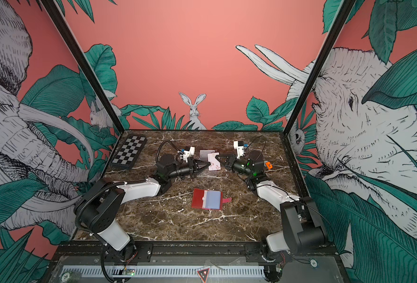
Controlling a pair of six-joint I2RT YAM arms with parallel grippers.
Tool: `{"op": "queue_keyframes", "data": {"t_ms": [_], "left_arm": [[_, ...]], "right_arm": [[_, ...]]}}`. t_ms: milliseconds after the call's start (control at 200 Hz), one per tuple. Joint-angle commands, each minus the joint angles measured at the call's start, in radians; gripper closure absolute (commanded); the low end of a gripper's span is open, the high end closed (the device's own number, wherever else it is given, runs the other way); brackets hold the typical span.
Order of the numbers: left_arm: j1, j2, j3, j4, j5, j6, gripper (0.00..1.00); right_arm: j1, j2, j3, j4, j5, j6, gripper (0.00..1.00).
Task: Take the credit cards out of the card holder
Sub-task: Place the credit card in the storage box.
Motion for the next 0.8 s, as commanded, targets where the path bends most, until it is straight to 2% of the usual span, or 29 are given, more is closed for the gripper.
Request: {"op": "queue_keyframes", "data": {"t_ms": [0,75,110,305,330,520,575,690,795], "left_arm": [[-0.001,0.01,0.005,0.052,0.006,0.01,0.82],[0.001,-0.001,-0.001,0.032,0.002,0.028,0.49],[0.002,-0.011,-0.007,0.019,-0.004,0.045,0.39],[0.026,-0.092,-0.036,-0.098,-0.029,0.168,0.16],[0.031,-0.107,-0.034,-0.131,-0.032,0.189,0.08],[0.045,-0.234,0.009,-0.473,-0.09,0.45,0.02],[0.047,-0.266,0.022,-0.554,-0.14,0.527,0.02],[0.055,-0.31,0.018,-0.572,-0.16,0.599,0.01],[0.059,-0.353,0.034,-0.644,-0.195,0.681,0.01]], "right_arm": [[0.005,0.001,0.022,0.049,-0.059,-0.011,1.0],[0.003,-0.01,0.023,0.025,-0.061,-0.027,1.0],[0.003,-0.021,0.027,0.002,-0.061,-0.043,1.0],[-0.001,-0.076,0.052,-0.185,-0.066,-0.168,1.0],[-0.001,-0.082,0.056,-0.205,-0.066,-0.183,1.0],[-0.006,-0.108,0.07,-0.277,-0.068,-0.24,1.0],[-0.006,-0.114,0.076,-0.31,-0.068,-0.262,1.0],[-0.004,-0.137,0.099,-0.454,-0.058,-0.371,1.0],[-0.004,-0.161,0.095,-0.475,-0.051,-0.407,1.0]]}}
